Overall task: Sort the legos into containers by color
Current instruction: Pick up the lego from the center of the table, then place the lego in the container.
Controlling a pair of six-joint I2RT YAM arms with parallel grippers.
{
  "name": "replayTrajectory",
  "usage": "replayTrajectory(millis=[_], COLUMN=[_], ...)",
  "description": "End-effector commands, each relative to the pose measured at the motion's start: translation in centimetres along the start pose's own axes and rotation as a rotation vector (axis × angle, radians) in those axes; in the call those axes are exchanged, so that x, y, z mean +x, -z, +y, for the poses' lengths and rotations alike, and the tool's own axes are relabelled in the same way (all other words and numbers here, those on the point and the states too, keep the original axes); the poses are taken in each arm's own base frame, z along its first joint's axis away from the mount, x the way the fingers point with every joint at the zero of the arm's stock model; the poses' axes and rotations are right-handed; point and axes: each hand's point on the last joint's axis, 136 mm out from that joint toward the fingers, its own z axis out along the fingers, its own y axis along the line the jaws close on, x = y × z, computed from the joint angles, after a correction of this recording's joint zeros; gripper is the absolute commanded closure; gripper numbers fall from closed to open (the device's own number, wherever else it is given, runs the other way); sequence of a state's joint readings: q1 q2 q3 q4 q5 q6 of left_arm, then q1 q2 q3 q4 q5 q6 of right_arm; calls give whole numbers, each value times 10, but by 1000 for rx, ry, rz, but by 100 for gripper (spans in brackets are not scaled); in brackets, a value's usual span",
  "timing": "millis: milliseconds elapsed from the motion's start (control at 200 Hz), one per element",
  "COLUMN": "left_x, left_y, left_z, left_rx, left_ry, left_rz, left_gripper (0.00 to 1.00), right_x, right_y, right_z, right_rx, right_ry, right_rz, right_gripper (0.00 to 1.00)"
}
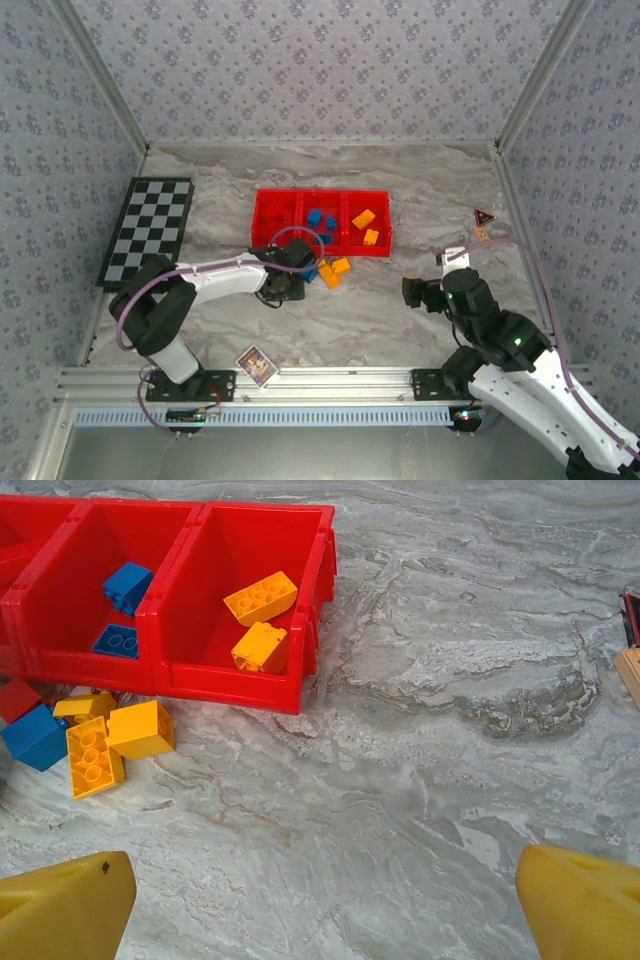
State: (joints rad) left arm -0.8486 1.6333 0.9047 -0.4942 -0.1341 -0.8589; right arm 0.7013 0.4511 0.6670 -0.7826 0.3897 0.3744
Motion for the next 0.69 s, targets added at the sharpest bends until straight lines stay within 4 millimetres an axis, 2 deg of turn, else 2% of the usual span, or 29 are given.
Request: replayTrajectory(millis=[0, 65, 220, 350, 570, 690], left_x=[-15, -19, -29, -43, -84, -110], left_y=[11, 20, 49, 84, 154, 173], left_z=[-14, -14, -10, -9, -19, -30], left_rx=[75, 92, 126, 162, 215, 181], left_ry=[-1, 5, 17, 14, -65, -139], left_rz=[-63, -97, -179, -279, -499, -555], left_gripper=[61, 69, 73, 76, 77, 74], right_x=[-2, -3, -3, -3, -3, -3], right_y=[3, 3, 4, 4, 4, 5], right_z=[-4, -4, -3, -3, -3, -4], right_rx=[15, 16, 13, 13, 10, 13], right_ry=[-12, -12, -12, -11, -14, -13], right_rz=[-18, -20, -20, -20, -24, -23], right_gripper=[0, 0, 0, 0, 0, 0])
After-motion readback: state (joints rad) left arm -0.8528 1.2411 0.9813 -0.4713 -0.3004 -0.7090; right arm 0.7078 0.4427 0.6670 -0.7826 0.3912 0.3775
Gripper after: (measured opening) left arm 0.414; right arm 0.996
